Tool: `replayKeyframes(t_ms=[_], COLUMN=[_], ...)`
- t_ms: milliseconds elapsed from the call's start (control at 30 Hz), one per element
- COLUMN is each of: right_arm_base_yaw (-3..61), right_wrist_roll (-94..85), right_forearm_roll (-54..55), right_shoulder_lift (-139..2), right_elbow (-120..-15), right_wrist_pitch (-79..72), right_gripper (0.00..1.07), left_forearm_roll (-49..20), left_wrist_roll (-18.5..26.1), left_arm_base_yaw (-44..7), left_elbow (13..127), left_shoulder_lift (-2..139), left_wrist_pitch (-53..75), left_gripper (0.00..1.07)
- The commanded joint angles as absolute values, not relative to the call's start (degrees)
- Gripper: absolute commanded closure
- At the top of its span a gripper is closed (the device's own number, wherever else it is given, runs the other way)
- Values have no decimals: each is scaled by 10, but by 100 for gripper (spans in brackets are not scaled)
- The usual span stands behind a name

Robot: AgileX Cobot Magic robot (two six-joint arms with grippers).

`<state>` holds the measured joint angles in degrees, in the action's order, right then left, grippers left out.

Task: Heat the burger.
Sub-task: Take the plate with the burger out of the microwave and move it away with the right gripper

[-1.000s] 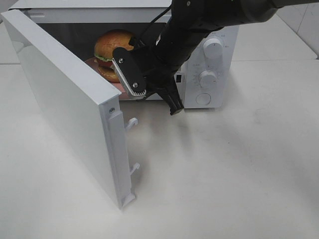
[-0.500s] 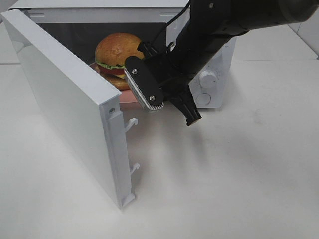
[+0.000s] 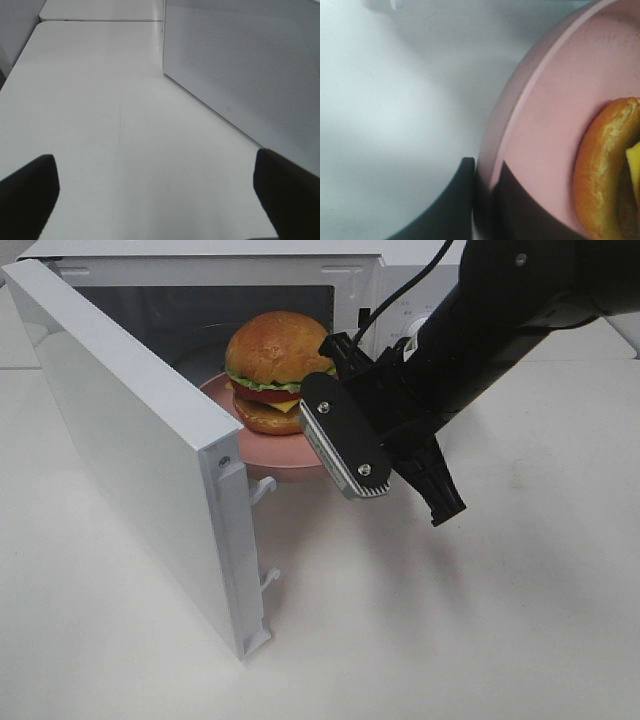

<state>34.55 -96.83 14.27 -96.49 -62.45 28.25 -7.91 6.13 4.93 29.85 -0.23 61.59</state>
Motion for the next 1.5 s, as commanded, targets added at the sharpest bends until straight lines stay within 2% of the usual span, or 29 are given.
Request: replayKeyframes(t_ms=[33, 1000, 1500], right_arm_base_yaw=[344, 345, 345], right_wrist_roll=[-968, -889, -759], right_forearm_roll=[143, 131, 25], right_shoulder_lift=[-933, -639, -505], right_elbow=[-607, -362, -280], right_wrist_pitch=[242, 227, 265], right_gripper=[107, 107, 107], left_forearm_roll=[-78, -78, -78], left_wrist_roll=[64, 64, 64], left_arm_base_yaw=[49, 49, 49], left_elbow=[297, 297, 297], left_shoulder_lift=[-5, -5, -5], left_wrist_pitch=[616, 616, 616], left_gripper=[9, 9, 9])
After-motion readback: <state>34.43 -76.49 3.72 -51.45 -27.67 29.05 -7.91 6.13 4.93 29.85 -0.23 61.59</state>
